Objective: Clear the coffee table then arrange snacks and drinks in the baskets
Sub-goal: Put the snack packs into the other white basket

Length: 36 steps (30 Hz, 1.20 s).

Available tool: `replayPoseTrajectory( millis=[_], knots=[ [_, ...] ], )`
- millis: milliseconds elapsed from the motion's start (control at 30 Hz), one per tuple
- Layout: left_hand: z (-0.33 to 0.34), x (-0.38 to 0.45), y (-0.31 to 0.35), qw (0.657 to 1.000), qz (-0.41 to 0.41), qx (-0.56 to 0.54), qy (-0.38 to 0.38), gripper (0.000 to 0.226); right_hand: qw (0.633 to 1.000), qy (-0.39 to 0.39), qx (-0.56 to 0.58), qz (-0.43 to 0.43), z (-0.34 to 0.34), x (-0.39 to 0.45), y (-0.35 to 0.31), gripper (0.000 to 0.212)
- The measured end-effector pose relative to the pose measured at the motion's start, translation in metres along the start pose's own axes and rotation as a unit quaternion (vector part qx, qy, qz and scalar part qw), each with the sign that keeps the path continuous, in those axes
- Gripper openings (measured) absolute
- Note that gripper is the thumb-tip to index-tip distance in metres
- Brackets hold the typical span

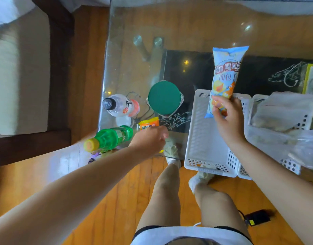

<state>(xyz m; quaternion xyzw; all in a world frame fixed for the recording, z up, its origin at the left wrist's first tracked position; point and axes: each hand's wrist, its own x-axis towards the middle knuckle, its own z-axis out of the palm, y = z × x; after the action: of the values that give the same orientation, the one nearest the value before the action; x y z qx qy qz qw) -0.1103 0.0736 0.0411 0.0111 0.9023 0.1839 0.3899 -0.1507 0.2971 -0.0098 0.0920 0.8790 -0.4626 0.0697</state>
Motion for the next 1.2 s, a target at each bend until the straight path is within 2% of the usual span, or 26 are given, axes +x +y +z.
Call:
replayPoseTrajectory(
  millis=[100,200,367,500,600,733,867,1033,1200],
  knots=[
    [0.022,0.003,-0.017,0.989,-0.133,-0.054,-0.042,0.034,1.0,0.012,0.009,0.005,0.007,-0.021,0.011,0.033],
    [0.04,0.011,-0.027,0.963,-0.229,-0.136,-0.041,0.054,1.0,0.018,0.009,-0.002,0.01,-0.039,0.026,0.032],
    [0.067,0.03,-0.04,0.937,-0.308,-0.162,-0.017,0.082,1.0,0.001,0.005,-0.006,0.014,-0.06,0.048,0.033],
    [0.082,0.041,-0.042,0.922,-0.311,-0.23,0.014,0.099,1.0,-0.004,-0.01,-0.006,0.017,-0.069,0.062,0.033],
    [0.087,0.044,-0.044,0.927,-0.309,-0.21,0.044,0.106,1.0,-0.001,-0.015,-0.003,0.019,-0.075,0.068,0.033],
    [0.084,0.04,-0.048,0.928,-0.313,-0.193,0.053,0.092,1.0,-0.006,-0.019,0.015,0.021,-0.08,0.068,0.034],
    [0.077,0.033,-0.048,0.923,-0.306,-0.226,0.048,0.065,1.0,-0.011,-0.019,0.021,0.02,-0.082,0.067,0.034],
    [0.061,0.025,-0.036,0.927,-0.264,-0.235,0.125,0.068,0.999,-0.003,-0.026,0.031,0.014,-0.087,0.064,0.033],
    [0.046,0.007,-0.014,0.941,-0.238,-0.228,0.074,0.075,0.997,-0.008,-0.049,0.063,-0.001,-0.1,0.054,0.033]
  ],
)
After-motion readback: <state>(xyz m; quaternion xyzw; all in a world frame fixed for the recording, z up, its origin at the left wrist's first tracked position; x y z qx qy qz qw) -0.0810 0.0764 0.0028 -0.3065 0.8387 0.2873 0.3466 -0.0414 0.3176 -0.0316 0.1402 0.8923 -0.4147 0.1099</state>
